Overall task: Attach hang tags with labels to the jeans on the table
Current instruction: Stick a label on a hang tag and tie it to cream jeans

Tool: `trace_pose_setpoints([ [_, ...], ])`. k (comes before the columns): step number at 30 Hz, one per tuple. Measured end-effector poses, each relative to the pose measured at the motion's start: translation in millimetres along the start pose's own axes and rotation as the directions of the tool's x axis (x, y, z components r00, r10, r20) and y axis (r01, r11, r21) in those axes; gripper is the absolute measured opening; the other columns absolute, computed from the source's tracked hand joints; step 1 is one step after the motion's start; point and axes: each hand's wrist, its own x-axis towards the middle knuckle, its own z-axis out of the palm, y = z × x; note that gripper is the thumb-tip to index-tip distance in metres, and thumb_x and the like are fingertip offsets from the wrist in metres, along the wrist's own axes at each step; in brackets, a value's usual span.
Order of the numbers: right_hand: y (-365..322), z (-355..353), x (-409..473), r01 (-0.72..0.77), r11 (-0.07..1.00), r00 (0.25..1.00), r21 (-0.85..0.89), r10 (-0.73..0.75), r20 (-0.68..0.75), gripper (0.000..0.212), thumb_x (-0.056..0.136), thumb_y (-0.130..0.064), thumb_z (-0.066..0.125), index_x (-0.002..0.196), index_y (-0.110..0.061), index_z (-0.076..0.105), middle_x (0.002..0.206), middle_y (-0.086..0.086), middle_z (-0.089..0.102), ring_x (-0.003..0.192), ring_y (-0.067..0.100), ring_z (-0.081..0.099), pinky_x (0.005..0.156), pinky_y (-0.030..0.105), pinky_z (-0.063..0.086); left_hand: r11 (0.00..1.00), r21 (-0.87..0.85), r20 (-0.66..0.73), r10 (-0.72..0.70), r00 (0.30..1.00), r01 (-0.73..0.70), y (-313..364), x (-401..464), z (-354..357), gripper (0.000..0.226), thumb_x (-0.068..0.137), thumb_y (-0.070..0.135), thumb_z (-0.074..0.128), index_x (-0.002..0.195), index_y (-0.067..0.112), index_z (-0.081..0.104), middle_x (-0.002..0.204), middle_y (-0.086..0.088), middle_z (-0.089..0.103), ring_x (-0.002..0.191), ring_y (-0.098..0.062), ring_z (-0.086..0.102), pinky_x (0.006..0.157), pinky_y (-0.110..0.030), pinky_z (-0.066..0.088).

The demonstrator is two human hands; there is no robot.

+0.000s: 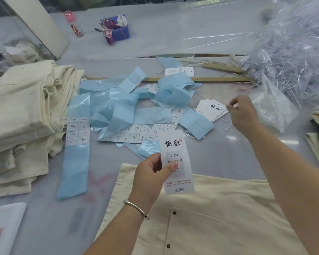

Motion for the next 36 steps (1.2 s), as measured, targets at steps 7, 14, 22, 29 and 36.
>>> trace_pose_setpoints([
  [7,-98,-38,-84,-0.436,0.152,0.893,0.887,-0.051,0.448,0.016,0.094,-0.010,0.048,0.079,-0.015,0.050,0.079,0.003,0.058,0.057,0.010,0.039,0.051,0.018,0.036,0.672,-0.609,0.416,-0.182,0.891,0.422,24,-15,-17,0.028,0.084,0.016,0.063,0.110,0.011,0.073,0.115,-0.012,0.070,0.091,-0.020,0.070,0.069,-0.032,0.058],
  [14,-133,-20,-207,-0.629,0.198,0.748,0.752,-0.112,0.655,0.025,0.088,-0.037,0.053,0.081,-0.013,0.057,0.071,0.007,0.056,0.054,0.015,0.045,0.050,0.023,0.045,0.464,-0.673,0.558,-0.194,0.807,0.576,38,-31,-30,0.032,0.090,0.024,0.051,0.084,0.005,0.077,0.117,-0.012,0.065,0.085,-0.017,0.067,0.058,-0.025,0.055],
  [22,-136,20,-310,-0.406,0.629,0.912,0.663,0.239,0.332,0.013,0.091,-0.029,0.061,0.097,-0.020,0.067,0.099,0.001,0.060,0.064,0.015,0.055,0.056,0.024,0.039,0.486,-0.695,0.518,-0.173,0.838,0.530,40,-54,-78,0.040,0.095,0.020,0.048,0.065,0.003,0.068,0.061,-0.004,0.054,0.047,-0.015,0.052,0.042,-0.024,0.046],
  [29,-183,55,-344,-0.472,0.604,0.882,0.642,0.325,0.342,0.028,0.074,-0.040,0.075,0.082,-0.013,0.077,0.074,-0.008,0.069,0.069,0.009,0.054,0.067,0.025,0.039,0.735,-0.508,0.520,-0.153,0.840,0.448,37,-84,-113,0.028,0.085,0.018,0.054,0.094,0.000,0.074,0.071,-0.010,0.065,0.056,-0.018,0.063,0.047,-0.024,0.049],
  [36,-211,80,-359,-0.558,0.297,0.813,0.775,0.384,0.438,0.028,0.086,0.002,0.050,0.085,-0.006,0.077,0.089,0.014,0.074,0.074,0.024,0.065,0.077,0.041,0.052,0.932,-0.283,0.415,-0.095,0.905,0.227,24,-98,-147,0.039,0.078,0.021,0.063,0.112,0.002,0.067,0.104,-0.020,0.067,0.088,-0.028,0.063,0.066,-0.034,0.053],
])
